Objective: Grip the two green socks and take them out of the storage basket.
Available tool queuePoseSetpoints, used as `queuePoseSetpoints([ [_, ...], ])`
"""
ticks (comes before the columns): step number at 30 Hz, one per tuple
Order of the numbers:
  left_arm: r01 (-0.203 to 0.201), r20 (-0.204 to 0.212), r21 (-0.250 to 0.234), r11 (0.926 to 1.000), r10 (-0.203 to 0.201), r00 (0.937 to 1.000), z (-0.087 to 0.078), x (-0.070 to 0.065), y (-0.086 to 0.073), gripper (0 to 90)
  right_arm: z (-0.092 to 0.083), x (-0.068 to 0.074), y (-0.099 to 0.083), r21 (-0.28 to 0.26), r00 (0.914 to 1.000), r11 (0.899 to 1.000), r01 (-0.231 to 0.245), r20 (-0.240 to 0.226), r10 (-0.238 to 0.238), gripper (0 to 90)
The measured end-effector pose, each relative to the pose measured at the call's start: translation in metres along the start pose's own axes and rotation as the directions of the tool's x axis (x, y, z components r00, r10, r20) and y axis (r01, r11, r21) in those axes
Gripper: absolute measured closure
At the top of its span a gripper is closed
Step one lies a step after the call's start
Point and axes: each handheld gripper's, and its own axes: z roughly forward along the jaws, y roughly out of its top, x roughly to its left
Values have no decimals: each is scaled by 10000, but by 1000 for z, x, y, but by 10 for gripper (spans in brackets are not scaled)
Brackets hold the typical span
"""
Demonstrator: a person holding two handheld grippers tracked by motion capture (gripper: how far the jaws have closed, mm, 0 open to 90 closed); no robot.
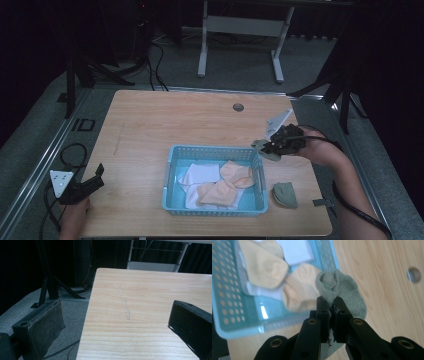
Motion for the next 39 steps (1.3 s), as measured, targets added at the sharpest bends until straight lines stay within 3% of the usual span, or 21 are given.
queuePoseSetpoints([
  [8, -35, -27, 1, 10000, 35, 10000, 0, -1, 0, 4, 4, -11, -47, 530, 9953, 9947, -877, 448, 853, 851],
  [11, -56, -24, 26, 10000, 56, 10000, 0, -1, 0, 5, 9, -12, -61, 441, 9923, 9924, -1146, 527, 1123, 851],
  [17, -71, -25, 11, 10000, 71, 10000, 0, -1, 0, 5, 35, -17, -80, 388, 9840, 9863, -1603, 843, 1566, 851],
  [20, -57, -15, 18, 10000, 57, 10000, 0, -1, 0, 5, 56, -18, -87, 396, 9784, 9810, -1897, 911, 1855, 849],
  [22, -37, -11, 19, 10000, 37, 10000, 0, 0, 0, 5, 71, -16, -91, 333, 9764, 9777, -2073, 681, 2047, 846],
  [23, -37, -11, 19, 10000, 37, 10000, 0, 0, 0, 5, 71, -16, -91, 333, 9764, 9777, -2073, 681, 2047, 846],
  [24, -24, -12, 8, 10000, 24, 10000, 0, 0, 0, 4, 87, -12, -94, 429, 9751, 9749, -2183, 491, 2162, 843],
  [26, -25, -7, 6, 10000, 25, 10000, 0, 0, 0, 5, 94, -10, -95, 472, 9738, 9733, -2245, 478, 2223, 842],
  [27, -34, -14, -2, 10000, 34, 10000, 0, 0, 0, 5, 105, -7, -98, 444, 9678, 9669, -2514, 212, 2507, 841],
  [29, -41, -13, 8, 10000, 41, 10000, 0, 0, 0, 5, 115, -3, -99, 628, 9696, 9675, -2448, 94, 2447, 838],
  [32, -54, -20, -1, 10000, 54, 10000, 0, 0, 0, 5, 121, -1, -100, 542, 9658, 9644, -2588, -8, 2592, 818],
  [34, -46, -25, 12, 10000, 46, 10000, 0, -1, 0, 5, 120, -1, -100, 535, 9636, 9627, -2651, -204, 2665, 733],
  [37, -58, -23, 6, 10000, 58, 10000, 0, -1, 0, 5, 117, 0, -98, 628, 9665, 9653, -2534, -266, 2554, 680],
  [39, -50, -18, 6, 10000, 50, 10000, 0, 0, 0, 5, 111, 1, -95, 854, 9735, 9707, -2247, -227, 2274, 625],
])
